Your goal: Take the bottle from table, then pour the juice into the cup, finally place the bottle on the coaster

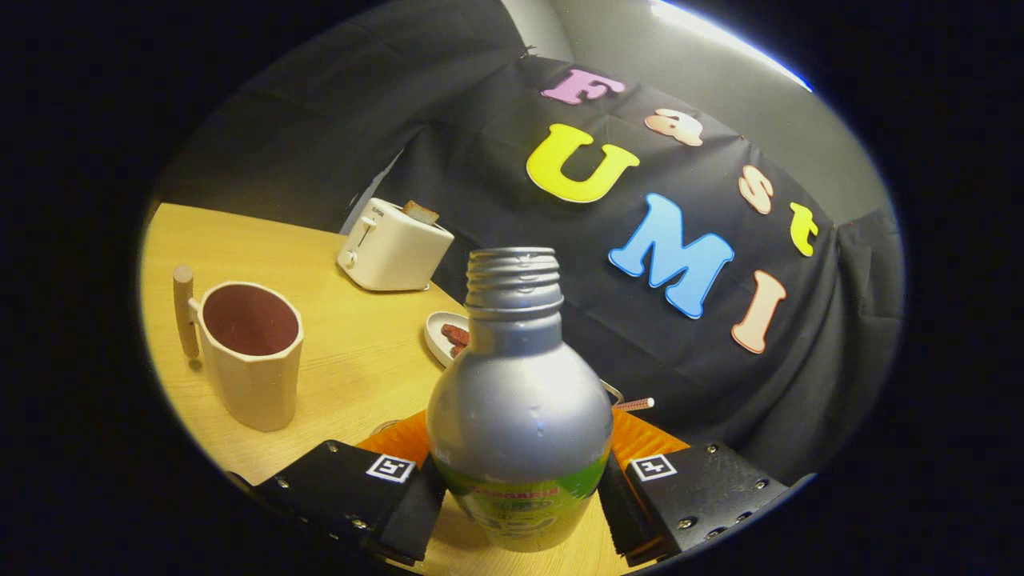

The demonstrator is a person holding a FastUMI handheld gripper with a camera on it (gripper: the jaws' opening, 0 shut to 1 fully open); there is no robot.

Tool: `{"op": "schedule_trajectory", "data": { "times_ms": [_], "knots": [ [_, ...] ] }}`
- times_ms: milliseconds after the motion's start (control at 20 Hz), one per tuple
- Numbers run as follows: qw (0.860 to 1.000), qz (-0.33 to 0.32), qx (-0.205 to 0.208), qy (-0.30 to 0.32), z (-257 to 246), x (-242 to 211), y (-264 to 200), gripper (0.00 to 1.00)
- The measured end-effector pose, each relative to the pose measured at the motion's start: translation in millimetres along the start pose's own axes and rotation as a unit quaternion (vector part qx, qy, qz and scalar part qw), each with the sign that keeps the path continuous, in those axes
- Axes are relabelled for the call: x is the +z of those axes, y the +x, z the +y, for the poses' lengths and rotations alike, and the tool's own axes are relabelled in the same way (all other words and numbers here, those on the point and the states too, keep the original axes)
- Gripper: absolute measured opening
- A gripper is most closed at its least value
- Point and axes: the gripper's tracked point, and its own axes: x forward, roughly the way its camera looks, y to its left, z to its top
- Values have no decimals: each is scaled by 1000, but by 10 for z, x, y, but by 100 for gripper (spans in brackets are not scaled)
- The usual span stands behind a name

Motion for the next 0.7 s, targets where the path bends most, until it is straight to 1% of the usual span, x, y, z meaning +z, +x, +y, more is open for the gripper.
{"op": "schedule_trajectory", "data": {
  "times_ms": [200,350,550,700],
  "knots": [
    [998,7,5,-60,161,49,72,82],
    [996,4,7,-88,281,88,75,83],
    [987,-1,1,-161,377,118,88,82],
    [981,1,3,-195,425,70,98,82]
  ]
}}
